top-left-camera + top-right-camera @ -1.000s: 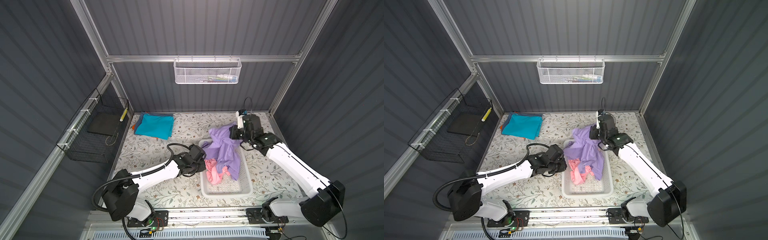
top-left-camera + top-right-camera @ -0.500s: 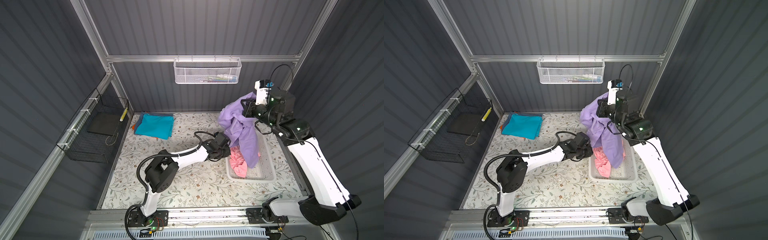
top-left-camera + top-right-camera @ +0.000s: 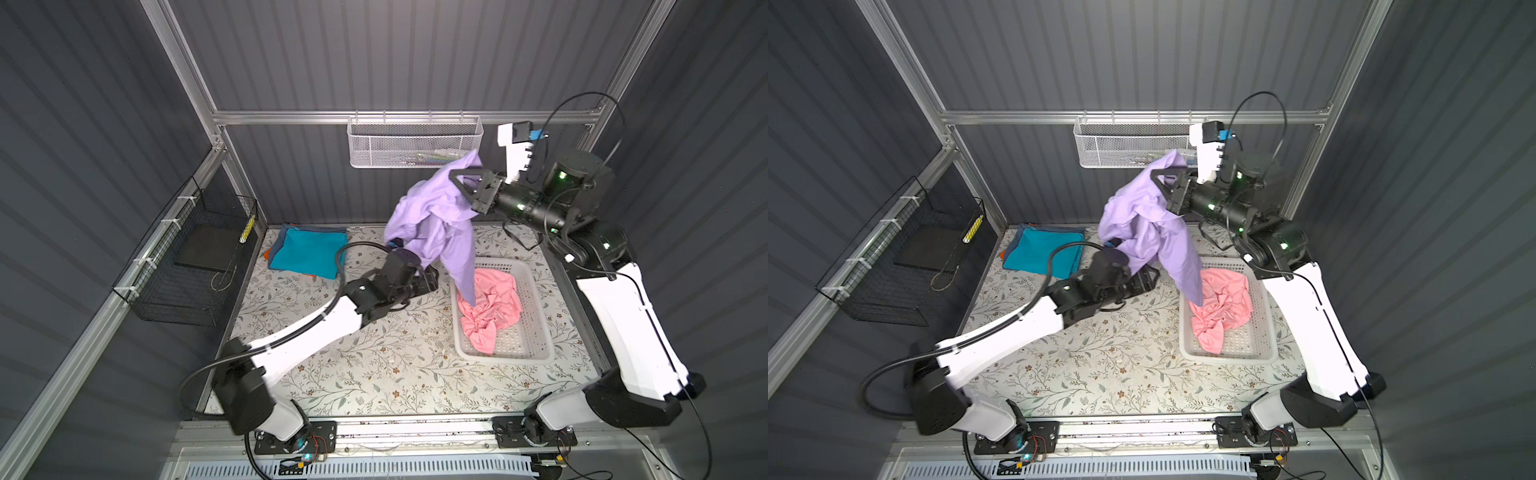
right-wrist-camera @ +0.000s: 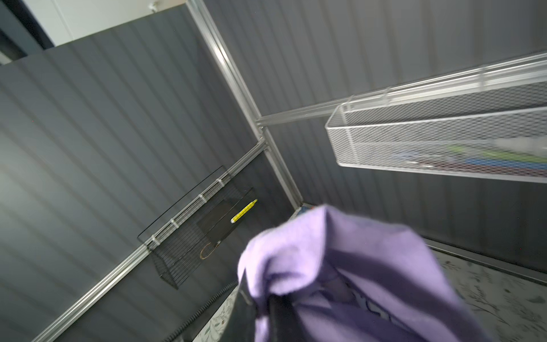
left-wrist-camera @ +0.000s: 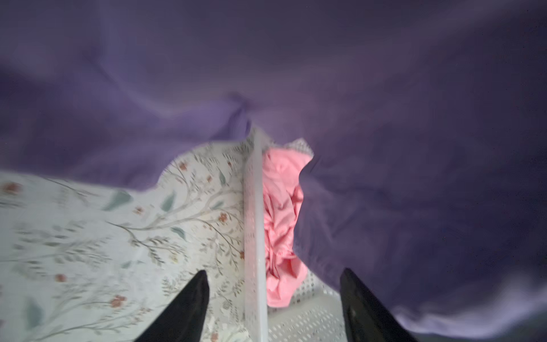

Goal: Fold and stack the t-shirts

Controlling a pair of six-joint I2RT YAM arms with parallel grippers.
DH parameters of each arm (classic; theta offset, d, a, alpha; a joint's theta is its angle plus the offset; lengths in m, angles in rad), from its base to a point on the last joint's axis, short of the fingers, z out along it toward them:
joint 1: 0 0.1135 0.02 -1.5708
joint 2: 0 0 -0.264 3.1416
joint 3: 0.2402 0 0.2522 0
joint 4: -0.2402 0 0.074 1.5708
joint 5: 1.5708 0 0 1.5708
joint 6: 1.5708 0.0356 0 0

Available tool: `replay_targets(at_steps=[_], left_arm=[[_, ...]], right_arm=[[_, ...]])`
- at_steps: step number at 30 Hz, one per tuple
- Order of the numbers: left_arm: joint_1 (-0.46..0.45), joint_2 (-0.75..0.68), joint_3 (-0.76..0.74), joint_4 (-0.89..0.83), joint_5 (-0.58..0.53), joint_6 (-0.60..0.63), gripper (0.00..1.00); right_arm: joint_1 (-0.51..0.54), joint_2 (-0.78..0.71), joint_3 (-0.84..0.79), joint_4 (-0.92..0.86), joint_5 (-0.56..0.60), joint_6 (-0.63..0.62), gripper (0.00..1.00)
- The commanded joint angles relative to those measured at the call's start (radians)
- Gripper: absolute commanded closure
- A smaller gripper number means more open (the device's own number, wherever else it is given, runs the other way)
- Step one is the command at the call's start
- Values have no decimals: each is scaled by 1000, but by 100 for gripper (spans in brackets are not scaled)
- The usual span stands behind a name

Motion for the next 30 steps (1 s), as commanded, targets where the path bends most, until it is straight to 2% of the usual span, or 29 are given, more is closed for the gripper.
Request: replay_targets(at_steps=[1, 5, 8, 9, 13, 14, 15, 16, 18, 21, 24, 27, 30], left_arm=[[-3, -171, -88, -168, -284, 17, 24], [-3, -340, -176, -265, -410, -16, 21], [-3, -382, -230, -312, -448, -38, 23], [-3, -381, -246, -320, -445, -46, 24], [-2, -330, -275, -309, -390, -50, 25], [-2, -309, -274, -303, -376, -43, 25], [-3, -287, -270, -299, -366, -37, 24], [-2, -266, -266, -294, -359, -29, 23], [-2, -222, -249, -280, -346, -10, 19], [-2, -162, -226, -257, -323, 18, 14], [-1, -111, -223, -244, -318, 26, 12], [10, -60, -228, -226, -286, 30, 11], [29, -9, -222, -206, -240, 54, 10]], right_arm=[[59, 43, 49, 36, -74, -2, 100], [79, 69, -45, 20, -69, 3, 100], [78, 21, -257, 35, 34, 1, 100], [77, -7, -349, 61, 102, -1, 100], [75, -100, -627, 101, 239, -17, 99], [76, -112, -678, 101, 252, -20, 88], [77, -118, -718, 101, 250, -28, 69], [79, -119, -741, 86, 253, -44, 54], [87, -116, -780, 5, 335, -67, 34], [86, -128, -853, -86, 518, -75, 23], [82, -144, -929, -141, 665, -63, 19], [73, -147, -997, -168, 718, -22, 17], [66, -131, -1056, -161, 689, 26, 18]])
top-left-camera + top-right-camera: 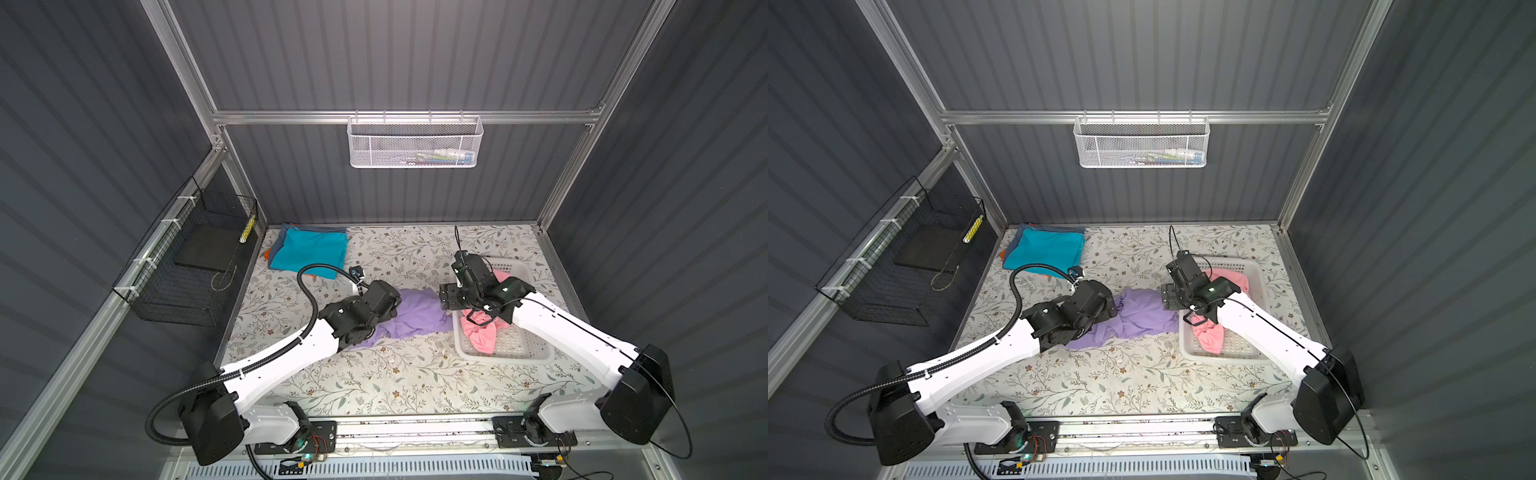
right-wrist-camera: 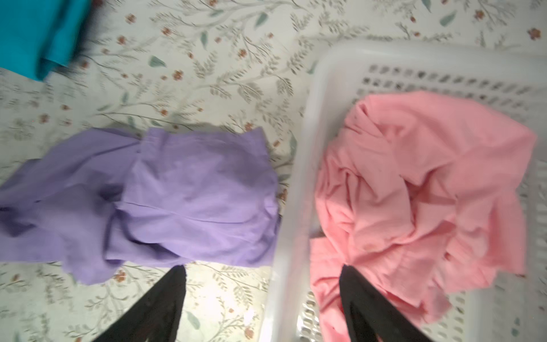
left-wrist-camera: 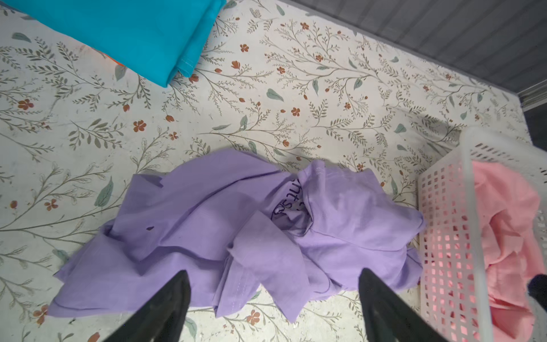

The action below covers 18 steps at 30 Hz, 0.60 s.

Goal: Fold and stack the t-shirts

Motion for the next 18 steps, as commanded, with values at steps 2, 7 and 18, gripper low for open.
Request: replay_targets(at_steps=[2, 7, 18], left_arm=[[33, 69, 37, 27, 73, 48, 9], [87, 126, 54, 51, 154, 88, 8], [121, 160, 34, 70, 139, 127, 1]], right_arm=[[-4, 27, -70, -23, 35, 73, 20], [-4, 90, -106, 36, -38, 77, 25], [-219, 238, 40, -23, 10, -265, 80]])
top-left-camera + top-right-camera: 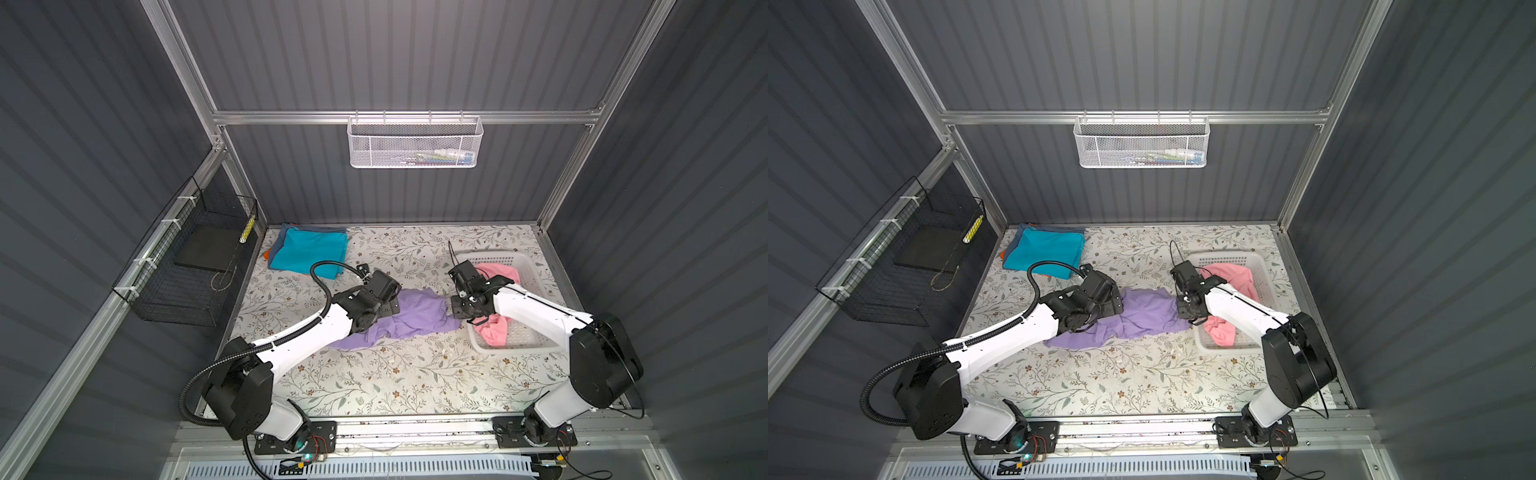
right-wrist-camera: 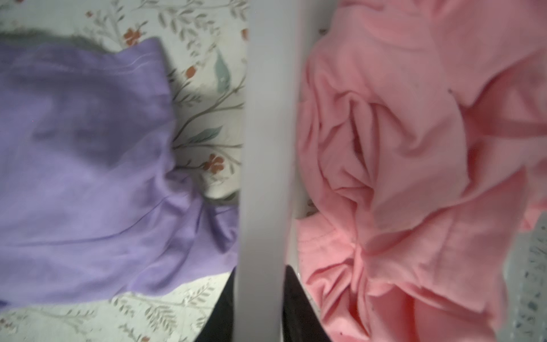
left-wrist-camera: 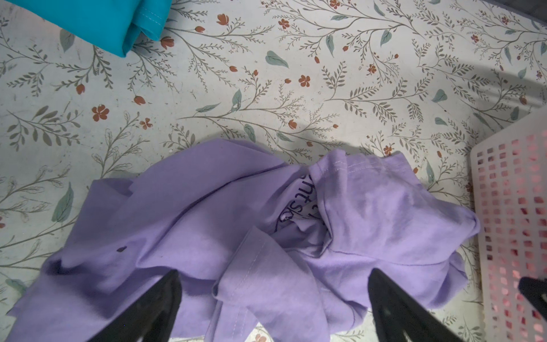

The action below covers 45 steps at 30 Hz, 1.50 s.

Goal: Fold and stack the t-shirts

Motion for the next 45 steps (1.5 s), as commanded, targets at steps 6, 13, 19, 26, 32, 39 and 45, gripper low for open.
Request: replay_targets(at_steps=[6, 13, 19, 26, 32, 39, 45], left_arm=[[26, 57, 20, 3, 42, 48, 0], [41, 93, 11, 24, 116, 63, 0], [50, 138, 57, 14, 147, 70, 0], [52, 219, 122, -12, 173, 63, 0], [53, 261, 154, -13, 195, 48, 0], [53, 305, 196, -22, 226, 45, 0], [53, 306, 202, -20, 247, 52, 0]], right_arm=[[-175, 138, 165, 55, 137, -353, 85], [-314, 358, 392, 93, 102, -477, 90], [-359, 512, 535, 139, 111, -597, 90], [-390, 629, 720, 122, 99, -656, 89], [-410, 685, 831, 106, 105, -652, 86], [-416, 728, 895, 121, 191, -609, 84], [-413, 698, 895, 92, 196, -527, 67]])
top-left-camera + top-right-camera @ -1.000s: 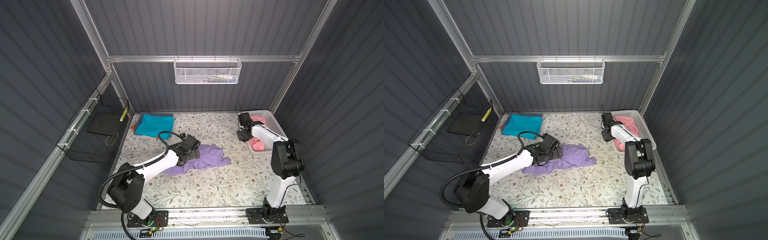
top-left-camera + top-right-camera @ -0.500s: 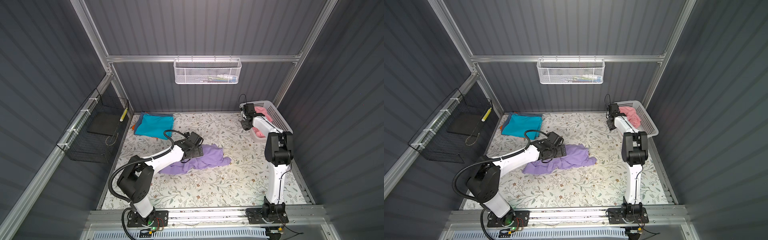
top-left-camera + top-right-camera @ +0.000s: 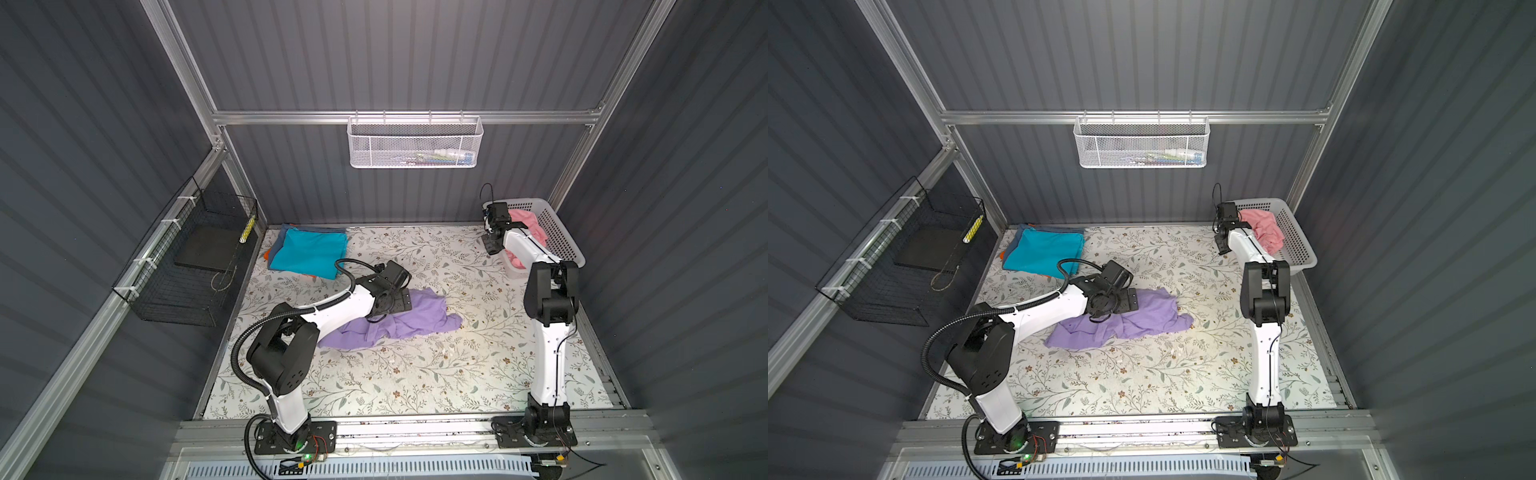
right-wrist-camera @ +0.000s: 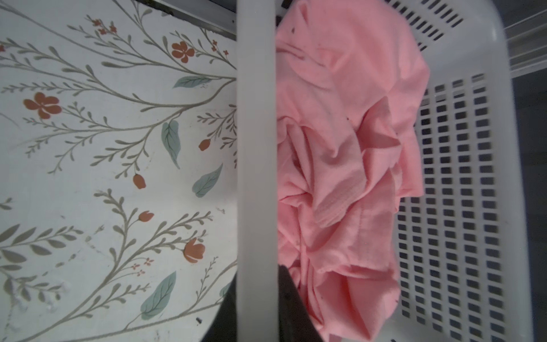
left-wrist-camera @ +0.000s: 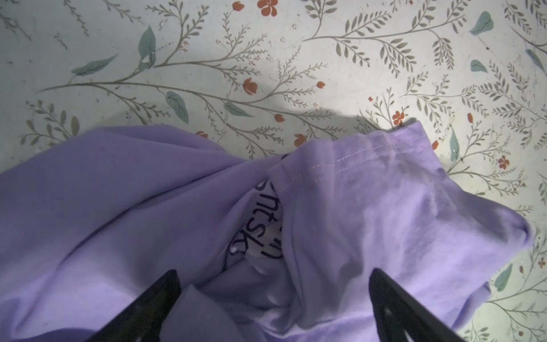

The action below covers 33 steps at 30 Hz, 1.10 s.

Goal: Fold and stack the t-shirts
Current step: 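Grasp the lavender t-shirt with the left gripper while the right gripper reaches toward it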

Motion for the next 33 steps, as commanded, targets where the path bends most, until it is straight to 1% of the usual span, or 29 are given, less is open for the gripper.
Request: replay_targets(at_steps=[1, 3, 6, 9, 11, 14, 16, 20, 22, 24, 26, 29, 30, 31, 32, 33], left_arm=[[9, 0, 25, -26, 29, 8, 0], [8, -13, 21, -33, 29, 12, 0], [8, -51, 0, -48, 29, 12, 0], [-1, -102, -31, -53, 14, 6, 0], [-48, -135, -25, -79, -47, 25, 0], [-164, -141, 18, -154, -192, 53, 0], [-211, -125, 29, -205, -237, 45, 2], [-217, -158, -51, -220, -232, 14, 7], [-216, -188, -84, -219, -248, 8, 7], [-216, -201, -94, -220, -261, 10, 6], [-216, -192, -98, -213, -278, 9, 4], [-217, -130, -90, -194, -302, 7, 3], [-216, -103, -87, -184, -310, 9, 5], [-216, -74, -77, -175, -318, 13, 10], [-216, -49, -62, -172, -324, 20, 18], [-216, -22, -42, -166, -324, 29, 31]], right_arm=[[-4, -37, 12, -30, 12, 62, 61], [1, -79, -10, -31, -1, 86, 53], [16, -194, -87, 7, -9, 146, 39], [42, -333, -195, 60, -4, 202, 31], [72, -434, -264, 77, 25, 230, 29], [132, -577, -358, 72, 68, 262, 27], [189, -684, -441, 61, 64, 306, 28], [326, -863, -637, 61, -11, 382, 33], [401, -946, -756, 86, -65, 408, 35], [454, -1011, -856, 103, -102, 447, 35], [477, -1064, -931, 100, -136, 508, 36], [479, -1125, -1022, 85, -179, 596, 36], [479, -1143, -1049, 83, -186, 614, 36], [478, -1161, -1072, 80, -192, 627, 36], [480, -1178, -1090, 80, -195, 634, 36], [480, -1191, -1107, 78, -195, 637, 36]])
